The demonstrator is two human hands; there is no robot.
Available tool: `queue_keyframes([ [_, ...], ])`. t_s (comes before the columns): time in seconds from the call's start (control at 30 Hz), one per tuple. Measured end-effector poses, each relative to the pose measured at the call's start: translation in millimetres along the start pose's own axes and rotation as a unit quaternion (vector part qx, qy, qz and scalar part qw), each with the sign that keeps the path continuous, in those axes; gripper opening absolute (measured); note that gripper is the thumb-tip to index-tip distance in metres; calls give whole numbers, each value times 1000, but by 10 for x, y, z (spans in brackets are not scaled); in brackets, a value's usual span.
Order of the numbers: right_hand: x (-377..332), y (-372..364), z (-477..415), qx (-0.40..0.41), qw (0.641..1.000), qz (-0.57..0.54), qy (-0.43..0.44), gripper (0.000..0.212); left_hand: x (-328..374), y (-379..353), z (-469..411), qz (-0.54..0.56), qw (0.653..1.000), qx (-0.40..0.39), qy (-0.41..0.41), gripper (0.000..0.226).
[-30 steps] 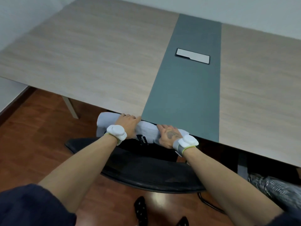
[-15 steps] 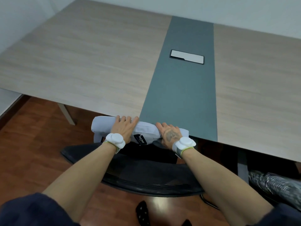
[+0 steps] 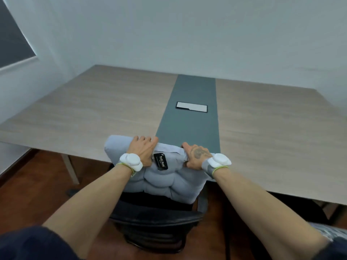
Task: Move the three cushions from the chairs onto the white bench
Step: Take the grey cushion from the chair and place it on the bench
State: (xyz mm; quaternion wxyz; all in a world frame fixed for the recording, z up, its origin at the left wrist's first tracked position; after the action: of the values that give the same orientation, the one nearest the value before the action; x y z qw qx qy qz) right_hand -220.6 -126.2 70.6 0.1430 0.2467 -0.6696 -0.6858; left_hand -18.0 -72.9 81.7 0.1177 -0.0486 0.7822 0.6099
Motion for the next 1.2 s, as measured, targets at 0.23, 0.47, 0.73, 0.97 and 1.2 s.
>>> queue_keyframes([
  [0.23,744,1254,733,86,996,-22,-8,58,824,1391,-375,5,996,86,-26,52],
  [0.47,1588,2345,1573,190,978,-7,-84,57,1776,2563,-726,24,982,176,-58,44],
  [0.73,2951,3441,3029,323,915,133,-199,48,3582,3715,-1295,52,942,297,-149,45],
  [0.97,3980,3847,4058,354,869,190,-287,36,5006,4184,-1649,115,903,350,-222,39],
  [1.2,4825,4106,5057,343,821,253,-380,37,6507,4532,-1987,169,859,374,-305,39],
])
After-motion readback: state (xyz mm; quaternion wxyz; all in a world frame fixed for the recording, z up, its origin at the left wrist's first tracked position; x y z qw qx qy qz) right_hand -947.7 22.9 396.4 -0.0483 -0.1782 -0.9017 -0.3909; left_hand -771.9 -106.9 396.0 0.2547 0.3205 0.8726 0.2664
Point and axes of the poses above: each hand's wrist, its own z-axis away from the middle knuckle, its own y-axis out of the back of the hand, x = y × z, the point moved 4 cm from there along -z, towards the middle knuckle, and after that the axes turned 15 degrees about x, right-handed, at the moved point
